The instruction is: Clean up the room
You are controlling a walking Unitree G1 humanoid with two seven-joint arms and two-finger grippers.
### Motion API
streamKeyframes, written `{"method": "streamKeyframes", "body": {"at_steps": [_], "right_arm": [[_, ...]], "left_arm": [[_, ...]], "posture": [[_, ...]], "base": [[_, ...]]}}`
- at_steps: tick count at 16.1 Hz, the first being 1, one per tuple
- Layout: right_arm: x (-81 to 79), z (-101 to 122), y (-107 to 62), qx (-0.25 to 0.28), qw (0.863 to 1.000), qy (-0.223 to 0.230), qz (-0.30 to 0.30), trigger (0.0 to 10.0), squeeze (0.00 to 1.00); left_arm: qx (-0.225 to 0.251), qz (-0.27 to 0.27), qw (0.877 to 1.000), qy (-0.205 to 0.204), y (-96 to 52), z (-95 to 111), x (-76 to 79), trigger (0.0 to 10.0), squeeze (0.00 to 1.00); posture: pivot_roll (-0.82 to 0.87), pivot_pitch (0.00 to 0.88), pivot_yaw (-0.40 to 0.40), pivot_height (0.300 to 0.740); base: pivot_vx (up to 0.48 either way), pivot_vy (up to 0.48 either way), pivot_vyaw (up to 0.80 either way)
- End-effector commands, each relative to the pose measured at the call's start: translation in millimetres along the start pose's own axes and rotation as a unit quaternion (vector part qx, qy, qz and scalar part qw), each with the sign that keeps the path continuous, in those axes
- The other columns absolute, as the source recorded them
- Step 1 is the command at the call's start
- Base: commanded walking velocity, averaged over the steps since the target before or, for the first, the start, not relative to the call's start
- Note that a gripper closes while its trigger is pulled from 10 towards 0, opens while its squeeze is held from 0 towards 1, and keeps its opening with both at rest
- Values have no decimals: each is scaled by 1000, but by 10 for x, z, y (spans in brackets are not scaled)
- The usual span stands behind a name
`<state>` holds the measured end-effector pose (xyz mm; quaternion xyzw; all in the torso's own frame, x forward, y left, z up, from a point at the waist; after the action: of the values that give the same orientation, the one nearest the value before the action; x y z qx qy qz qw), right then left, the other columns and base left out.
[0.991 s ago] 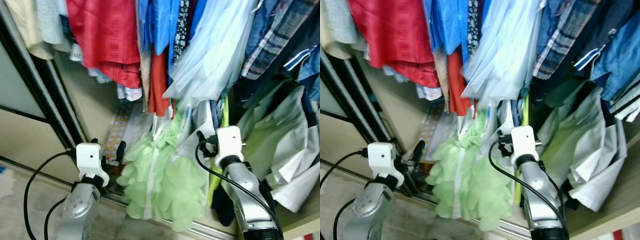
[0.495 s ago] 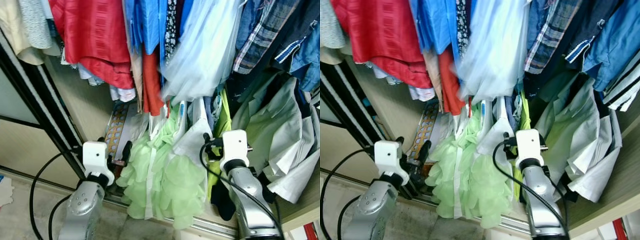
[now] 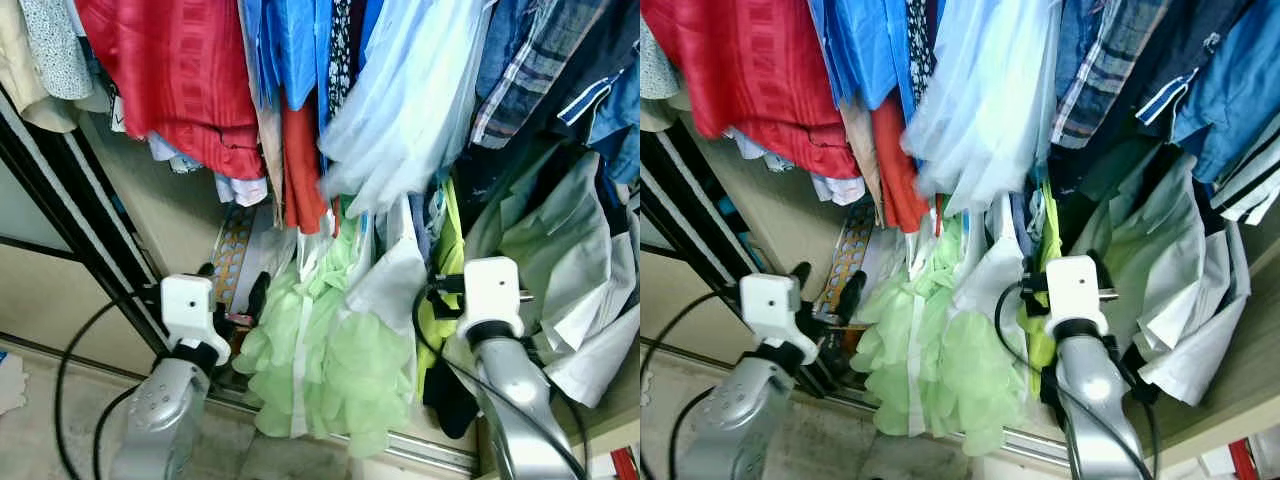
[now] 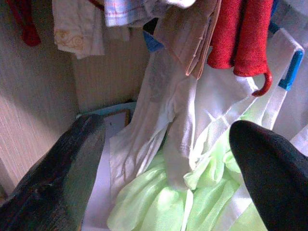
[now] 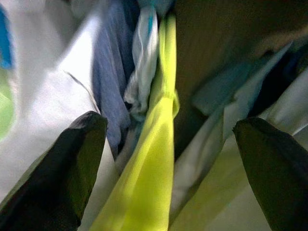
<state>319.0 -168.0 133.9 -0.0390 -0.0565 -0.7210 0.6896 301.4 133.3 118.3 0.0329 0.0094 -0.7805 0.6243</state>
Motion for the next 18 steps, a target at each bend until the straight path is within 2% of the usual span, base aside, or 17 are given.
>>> {"method": "streamKeyframes", "body": {"at_steps": [1, 2, 4, 9, 14, 18], "right_arm": [[-52, 66, -74, 6, 1000, -7, 15, 10000, 0], [-127, -8, -253, -6, 999, -14, 40, 10000, 0], [-106, -154, -391, -32, 998, -14, 42, 10000, 0], [-12, -168, -464, -40, 998, -31, 41, 10000, 0], [-52, -118, -352, -27, 996, -56, 60, 10000, 0], [-59, -123, -325, -27, 996, -56, 62, 10000, 0]], "left_arm": [[-2, -5, 1000, 5, -37, 20, -3, 10000, 0], [-10, -7, 1000, 9, -115, -7, -20, 10000, 0], [-28, -11, 999, 13, -221, -85, -28, 10000, 0], [-61, 18, 998, 19, -519, -198, -213, 10000, 0], [-55, 11, 998, 19, -423, -178, -138, 10000, 0], [-50, 8, 999, 20, -371, -157, -121, 10000, 0]], "posture": [[-78, 96, 30, 740], [-82, 100, 34, 740], [-79, 102, 38, 740], [-68, 107, 37, 740], [-70, 91, 19, 740], [-73, 88, 19, 740]], "base": [[0, 0, 0], [0, 0, 0], [0, 0, 0], [0, 0, 0], [0, 0, 0], [0, 0, 764]]}}
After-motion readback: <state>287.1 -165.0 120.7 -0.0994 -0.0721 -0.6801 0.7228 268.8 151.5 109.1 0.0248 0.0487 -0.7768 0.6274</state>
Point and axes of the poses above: a point about 5 cm out from each wrist's last joint towards the gripper, its own y axis pointing out of the wrist towards the gripper, its own z axis along the axis of the wrist's last joint, x = y × z, the point moved 6 cm from there along y, pointing out of the wrist towards the gripper, and after that the axes turned 8 degrees about y, right-handed, at the moved point
